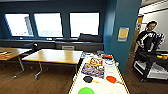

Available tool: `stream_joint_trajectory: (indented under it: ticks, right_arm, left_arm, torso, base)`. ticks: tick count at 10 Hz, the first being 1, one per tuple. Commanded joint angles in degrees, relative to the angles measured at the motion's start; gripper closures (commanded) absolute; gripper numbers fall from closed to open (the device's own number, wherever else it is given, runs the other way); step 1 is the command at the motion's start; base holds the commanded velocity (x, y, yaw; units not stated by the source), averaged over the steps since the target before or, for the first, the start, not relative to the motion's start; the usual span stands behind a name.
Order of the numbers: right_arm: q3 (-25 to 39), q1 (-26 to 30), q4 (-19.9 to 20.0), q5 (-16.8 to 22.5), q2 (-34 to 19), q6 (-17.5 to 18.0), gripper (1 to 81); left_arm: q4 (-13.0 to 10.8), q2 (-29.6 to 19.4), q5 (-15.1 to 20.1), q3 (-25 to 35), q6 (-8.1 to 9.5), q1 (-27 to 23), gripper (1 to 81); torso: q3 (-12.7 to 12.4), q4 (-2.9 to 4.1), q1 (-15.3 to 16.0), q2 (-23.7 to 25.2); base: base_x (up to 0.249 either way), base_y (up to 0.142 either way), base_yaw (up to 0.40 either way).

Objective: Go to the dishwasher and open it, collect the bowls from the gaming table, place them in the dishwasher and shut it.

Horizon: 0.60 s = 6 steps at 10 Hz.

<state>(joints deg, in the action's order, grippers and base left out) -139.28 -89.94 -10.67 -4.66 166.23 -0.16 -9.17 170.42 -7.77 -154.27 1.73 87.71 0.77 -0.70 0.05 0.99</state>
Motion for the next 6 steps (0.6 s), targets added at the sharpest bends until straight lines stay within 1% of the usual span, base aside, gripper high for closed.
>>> stream_joint_trajectory:
  ticks: [1,2,3,6]
  right_arm:
    - [26.31,2.96,2.84,-1.58,-22.89,3.05,1.0]
    - [29.48,3.49,2.84,-1.58,-26.41,3.15,1.0]
    - [32.23,4.11,3.11,-1.67,-29.51,3.32,1.0]
    - [38.82,6.21,4.25,-2.81,-37.16,4.11,1.0]
  left_arm:
    - [0.20,-3.67,0.05,5.18,0.12,-2.67,1.0]
    - [0.12,-5.59,-0.76,7.55,0.20,-2.51,1.0]
    - [-0.06,-8.06,-0.85,10.81,0.20,-2.67,1.0]
    - [0.03,-17.03,-3.57,22.06,0.20,-2.67,1.0]
  torso:
    - [0.00,0.00,0.00,0.00]
    - [0.00,0.00,0.00,0.00]
    - [0.00,0.00,0.00,0.00]
    - [0.00,0.00,0.00,0.00]
  base:
    - [0.000,0.000,0.000]
    - [0.000,0.000,0.000]
    - [0.000,0.000,0.000]
    - [0.000,0.000,0.000]
